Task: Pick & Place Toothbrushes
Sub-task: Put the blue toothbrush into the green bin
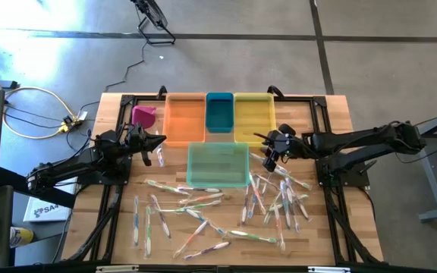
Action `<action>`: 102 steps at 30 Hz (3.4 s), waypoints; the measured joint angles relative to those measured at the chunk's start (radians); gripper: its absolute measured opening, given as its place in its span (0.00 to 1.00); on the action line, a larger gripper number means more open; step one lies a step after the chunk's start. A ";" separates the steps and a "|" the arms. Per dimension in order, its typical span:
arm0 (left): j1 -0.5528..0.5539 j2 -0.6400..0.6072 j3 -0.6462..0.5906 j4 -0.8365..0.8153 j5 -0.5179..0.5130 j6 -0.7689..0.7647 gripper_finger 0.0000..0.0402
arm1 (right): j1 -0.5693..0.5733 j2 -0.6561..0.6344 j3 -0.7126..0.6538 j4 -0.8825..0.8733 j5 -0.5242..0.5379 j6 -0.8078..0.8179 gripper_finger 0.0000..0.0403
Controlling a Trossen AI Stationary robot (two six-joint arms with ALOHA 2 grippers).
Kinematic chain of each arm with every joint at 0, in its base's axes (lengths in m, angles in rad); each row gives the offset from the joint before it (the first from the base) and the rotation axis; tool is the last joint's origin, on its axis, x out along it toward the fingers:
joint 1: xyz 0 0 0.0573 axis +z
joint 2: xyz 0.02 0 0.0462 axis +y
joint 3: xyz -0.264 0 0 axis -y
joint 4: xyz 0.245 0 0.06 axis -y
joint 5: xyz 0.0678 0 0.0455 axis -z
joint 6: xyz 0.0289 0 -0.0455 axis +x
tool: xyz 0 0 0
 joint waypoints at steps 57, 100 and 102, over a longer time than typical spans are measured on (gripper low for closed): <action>0.000 0.000 0.002 -0.043 0.000 0.000 0.00 | 0.001 0.418 0.000 -0.080 -0.092 0.126 0.31; 0.000 0.000 0.002 -0.044 0.000 0.000 0.00 | 0.000 0.103 -0.001 -0.156 0.053 0.093 0.04; 0.000 0.000 0.002 -0.044 0.000 0.000 0.00 | 0.000 0.070 -0.001 -0.147 0.066 0.093 0.04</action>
